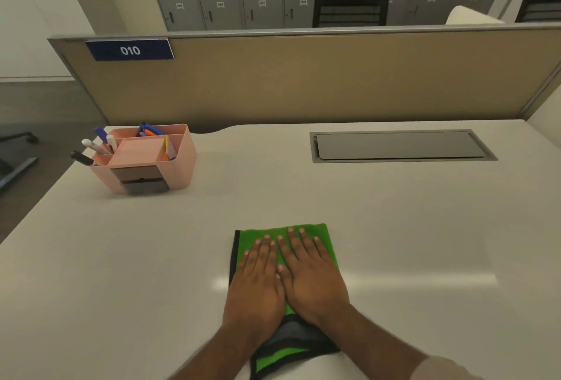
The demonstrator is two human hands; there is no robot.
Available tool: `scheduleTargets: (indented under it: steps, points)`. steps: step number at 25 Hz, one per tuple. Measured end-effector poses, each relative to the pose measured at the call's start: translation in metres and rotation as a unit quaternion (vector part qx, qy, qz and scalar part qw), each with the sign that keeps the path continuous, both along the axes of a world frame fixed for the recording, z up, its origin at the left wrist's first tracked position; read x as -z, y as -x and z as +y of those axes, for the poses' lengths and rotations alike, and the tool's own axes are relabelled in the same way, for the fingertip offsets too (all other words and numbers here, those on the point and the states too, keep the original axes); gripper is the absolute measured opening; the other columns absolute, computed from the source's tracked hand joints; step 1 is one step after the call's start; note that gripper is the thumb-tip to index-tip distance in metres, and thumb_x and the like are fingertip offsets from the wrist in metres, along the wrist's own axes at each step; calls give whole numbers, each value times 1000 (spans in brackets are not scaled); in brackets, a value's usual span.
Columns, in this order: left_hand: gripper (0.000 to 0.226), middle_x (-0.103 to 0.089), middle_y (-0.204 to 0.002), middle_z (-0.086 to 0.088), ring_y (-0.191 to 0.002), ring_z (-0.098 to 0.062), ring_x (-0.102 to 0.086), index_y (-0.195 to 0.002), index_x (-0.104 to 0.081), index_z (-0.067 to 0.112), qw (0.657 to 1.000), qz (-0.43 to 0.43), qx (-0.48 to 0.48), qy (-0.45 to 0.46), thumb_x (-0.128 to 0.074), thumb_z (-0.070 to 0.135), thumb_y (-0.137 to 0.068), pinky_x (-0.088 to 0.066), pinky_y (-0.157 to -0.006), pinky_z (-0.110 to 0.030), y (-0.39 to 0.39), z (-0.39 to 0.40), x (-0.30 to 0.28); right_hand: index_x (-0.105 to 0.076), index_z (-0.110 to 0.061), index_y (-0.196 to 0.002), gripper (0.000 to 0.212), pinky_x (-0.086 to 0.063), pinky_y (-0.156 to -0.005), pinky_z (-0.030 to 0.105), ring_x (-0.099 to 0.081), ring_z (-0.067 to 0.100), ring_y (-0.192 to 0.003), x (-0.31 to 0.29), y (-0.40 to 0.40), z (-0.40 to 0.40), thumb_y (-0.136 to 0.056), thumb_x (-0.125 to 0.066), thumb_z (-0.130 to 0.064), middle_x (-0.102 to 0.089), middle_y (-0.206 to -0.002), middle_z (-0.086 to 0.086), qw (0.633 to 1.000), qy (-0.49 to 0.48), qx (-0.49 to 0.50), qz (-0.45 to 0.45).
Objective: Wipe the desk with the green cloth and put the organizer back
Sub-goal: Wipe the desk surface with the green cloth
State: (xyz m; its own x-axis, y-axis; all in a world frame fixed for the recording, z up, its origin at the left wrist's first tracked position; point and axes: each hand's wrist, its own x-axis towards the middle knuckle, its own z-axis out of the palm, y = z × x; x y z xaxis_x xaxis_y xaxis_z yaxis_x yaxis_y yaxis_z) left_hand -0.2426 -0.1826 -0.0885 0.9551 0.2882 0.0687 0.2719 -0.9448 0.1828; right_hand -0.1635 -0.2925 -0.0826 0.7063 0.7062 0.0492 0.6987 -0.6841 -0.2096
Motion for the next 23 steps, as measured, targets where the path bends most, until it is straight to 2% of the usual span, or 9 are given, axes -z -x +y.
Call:
scheduleTargets:
  steps: [4,7,10,12,14,17,23]
  points:
    - [61,-26,-156,-10,-145,-22,-22,-146,-29,5,1000,-10,-6,-9,-18,30,-92,-5,-115,-35,30,-13,0,-15,-25,-153,58,13,-119,44,0,18,-150,2,25,-15,-98,-13,-45,-10,-163,0,999,-10,-29,8]
    - [58,-32,-153,-11,-143,-24,-27,-144,-34,4,1000,-15,10,-12,-26,29,-92,-8,-112,-35,40,-39,-3,-24,-22,-151,56,5,-120,45,-12,20,-149,2,36,-41,-99,-20,-41,-21,-160,2,999,-23,-34,-6]
    - [57,-40,-150,-11,-140,-23,-34,-141,-41,4,999,-8,32,-9,-33,30,-90,-13,-111,-35,40,-63,-6,-28,-22,-150,55,-1,-116,37,-16,20,-148,1,37,-72,-99,-24,-42,-26,-159,2,999,-30,-31,-3]
    - [58,-35,-153,-10,-143,-21,-28,-143,-38,6,998,-18,53,-10,-32,31,-92,-10,-114,-36,29,-71,-7,-17,-25,-153,58,6,-118,36,-4,16,-149,0,27,-86,-98,-17,-46,-15,-162,-1,999,-20,-33,3]
    - [59,-24,-157,-8,-146,-18,-15,-148,-28,8,998,-23,66,-9,-26,33,-95,-1,-120,-40,11,-73,-10,-7,-27,-154,60,12,-120,35,5,13,-149,-2,11,-93,-98,-10,-49,-4,-163,-3,1000,-4,-30,4]
    - [60,-25,-157,-9,-147,-19,-15,-148,-26,7,997,-18,73,-16,-21,34,-95,-3,-119,-46,-7,-72,-11,-5,-27,-154,59,9,-121,34,5,13,-149,-4,-5,-94,-99,-11,-48,-4,-163,-3,1000,8,-15,-6]
    - [60,-24,-158,-8,-147,-18,-13,-149,-24,8,996,-29,84,9,-21,37,-96,1,-118,-47,-8,-65,-2,-4,-28,-153,60,9,-120,33,5,13,-149,0,-3,-92,-98,-10,-49,-3,-163,-4,1000,21,-2,-5]
